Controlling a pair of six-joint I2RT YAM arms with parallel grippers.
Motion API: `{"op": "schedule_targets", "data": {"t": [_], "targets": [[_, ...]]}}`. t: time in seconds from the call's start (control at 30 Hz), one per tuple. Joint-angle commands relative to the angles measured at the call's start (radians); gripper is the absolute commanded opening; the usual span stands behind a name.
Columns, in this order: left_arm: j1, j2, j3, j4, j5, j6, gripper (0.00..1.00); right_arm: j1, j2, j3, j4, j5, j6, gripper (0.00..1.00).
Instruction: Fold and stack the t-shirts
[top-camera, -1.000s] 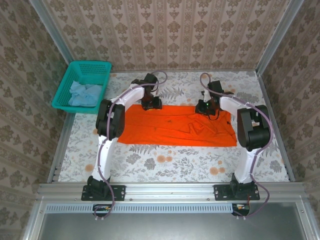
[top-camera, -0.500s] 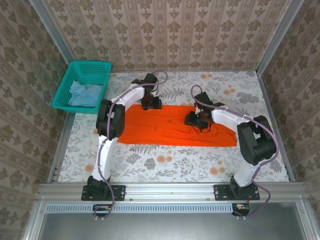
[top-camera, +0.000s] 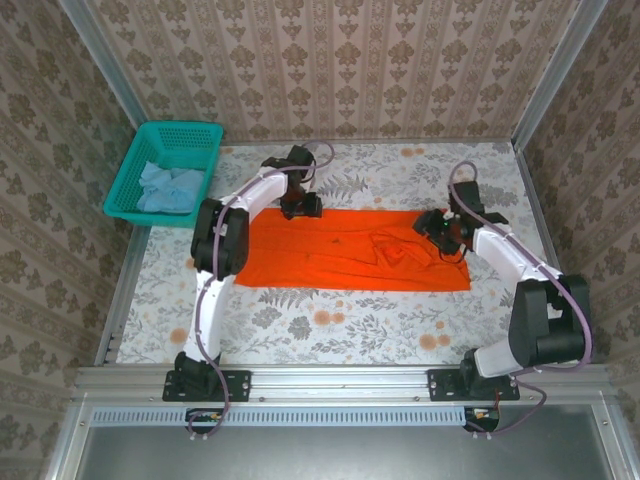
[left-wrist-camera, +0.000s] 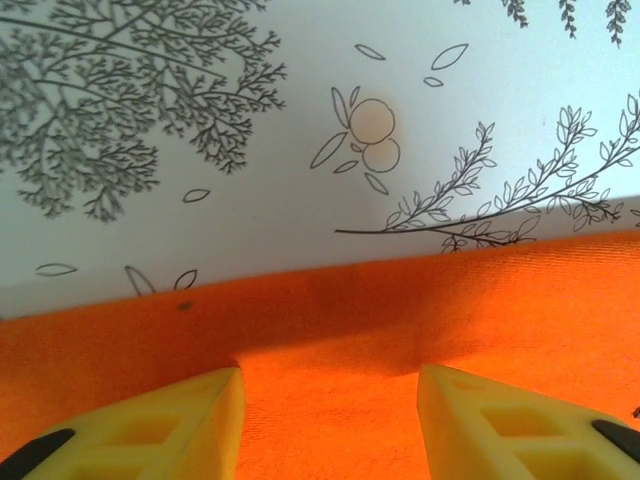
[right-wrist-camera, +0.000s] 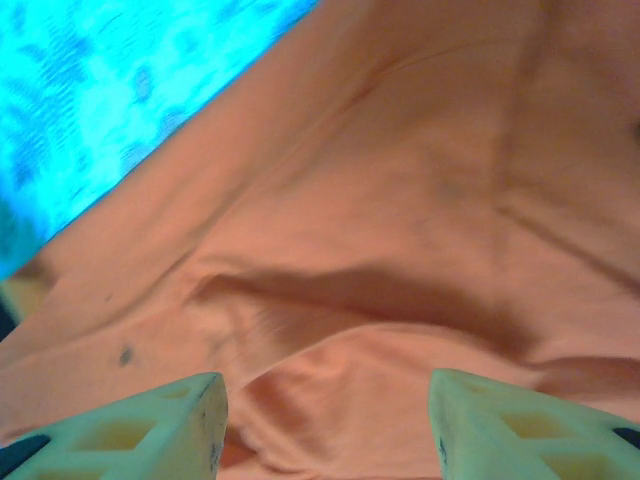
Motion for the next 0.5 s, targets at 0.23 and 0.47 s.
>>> {"op": "schedule_targets", "data": {"t": [0.23, 0.47], "targets": [[-0.094, -0.216, -0.158, 0.234, 0.359, -0.433, 0.58, -0.097, 0.008, -0.102, -0.053, -0.057, 0.068, 0.55], [-0.200, -0.100, -0.110, 0.323, 0.471, -0.712, 0.56, -0.094, 0.049, -0.103, -0.018, -0.084, 0.054, 0.53]]}}
